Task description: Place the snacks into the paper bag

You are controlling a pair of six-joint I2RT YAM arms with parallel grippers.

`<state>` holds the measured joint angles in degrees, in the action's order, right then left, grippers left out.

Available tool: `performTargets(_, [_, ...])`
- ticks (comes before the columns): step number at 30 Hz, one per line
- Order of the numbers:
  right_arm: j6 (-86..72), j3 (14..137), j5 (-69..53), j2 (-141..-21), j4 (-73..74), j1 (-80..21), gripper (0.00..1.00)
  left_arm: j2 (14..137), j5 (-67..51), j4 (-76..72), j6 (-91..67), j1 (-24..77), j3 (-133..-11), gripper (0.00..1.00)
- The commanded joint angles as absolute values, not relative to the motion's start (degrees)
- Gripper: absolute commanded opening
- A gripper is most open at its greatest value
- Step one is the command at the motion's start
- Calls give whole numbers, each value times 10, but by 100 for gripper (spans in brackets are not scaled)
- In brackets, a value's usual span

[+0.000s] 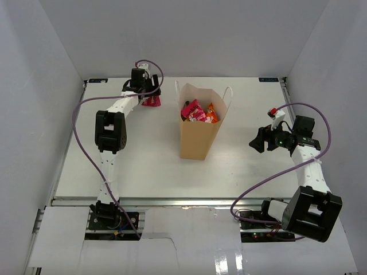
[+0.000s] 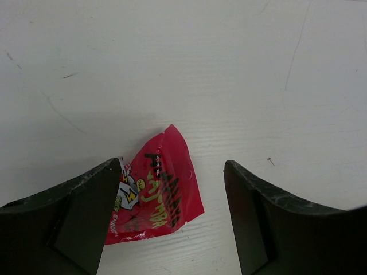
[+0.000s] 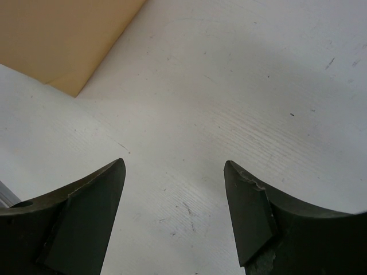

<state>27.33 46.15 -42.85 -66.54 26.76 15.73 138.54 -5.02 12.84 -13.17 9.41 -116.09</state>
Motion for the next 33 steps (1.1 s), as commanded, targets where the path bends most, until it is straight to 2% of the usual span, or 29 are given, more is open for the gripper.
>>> performTargets(1, [270, 473, -442, -667, 248, 159, 76, 1380, -26, 127, -84, 100, -1173, 82])
performTargets(7, [268, 474, -444, -669, 246, 159, 76, 1369, -30, 134, -73, 102, -1139, 58])
performTargets(17, [265, 479, -459, -659, 248, 159, 76, 1334, -18, 147, -61, 104, -1080, 56])
performTargets(22, [265, 475, -466, -648, 250, 159, 76, 1303, -23, 148, -69, 105, -1040, 33])
performTargets(28, [265, 477, -468, -637, 252, 159, 76, 1203, -35, 93, -118, 104, -929, 16])
performTargets(33, [270, 475, -469, -629, 258, 159, 76, 1039, -93, 43, -165, 104, -810, 11])
